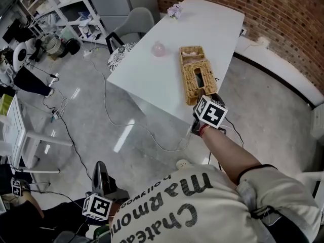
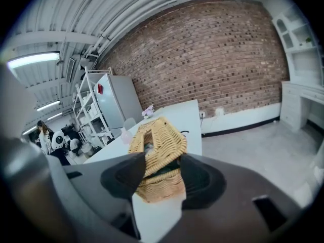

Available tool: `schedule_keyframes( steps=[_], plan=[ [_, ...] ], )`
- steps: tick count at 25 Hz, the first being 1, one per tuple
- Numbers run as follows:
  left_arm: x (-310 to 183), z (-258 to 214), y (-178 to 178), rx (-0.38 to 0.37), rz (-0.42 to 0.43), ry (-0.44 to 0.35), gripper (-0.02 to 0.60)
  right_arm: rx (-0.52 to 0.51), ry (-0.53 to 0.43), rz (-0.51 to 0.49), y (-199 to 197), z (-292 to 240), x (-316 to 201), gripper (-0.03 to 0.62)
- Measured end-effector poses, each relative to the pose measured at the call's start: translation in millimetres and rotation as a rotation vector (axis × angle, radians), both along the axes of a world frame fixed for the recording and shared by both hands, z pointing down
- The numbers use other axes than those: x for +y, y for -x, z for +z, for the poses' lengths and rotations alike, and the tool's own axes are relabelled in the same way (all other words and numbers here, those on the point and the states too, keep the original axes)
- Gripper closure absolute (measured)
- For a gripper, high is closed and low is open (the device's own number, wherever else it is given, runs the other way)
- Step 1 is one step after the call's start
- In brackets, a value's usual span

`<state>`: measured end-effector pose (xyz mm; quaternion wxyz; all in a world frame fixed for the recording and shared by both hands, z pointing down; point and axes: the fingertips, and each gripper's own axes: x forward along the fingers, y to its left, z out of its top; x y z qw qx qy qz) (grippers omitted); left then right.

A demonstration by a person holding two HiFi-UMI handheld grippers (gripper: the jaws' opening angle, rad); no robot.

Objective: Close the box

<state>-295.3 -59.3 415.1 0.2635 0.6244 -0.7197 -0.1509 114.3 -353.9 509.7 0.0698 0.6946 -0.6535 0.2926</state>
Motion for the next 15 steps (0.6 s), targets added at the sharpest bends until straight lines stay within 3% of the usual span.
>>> schedule_keyframes(
  steps=[15],
  plan=[
    [3.5,2.8,7.1,0.000,-0.014,0.007,0.581,0.011,0.076,0.088,0.1,5.4,1.1,0.370]
  ],
)
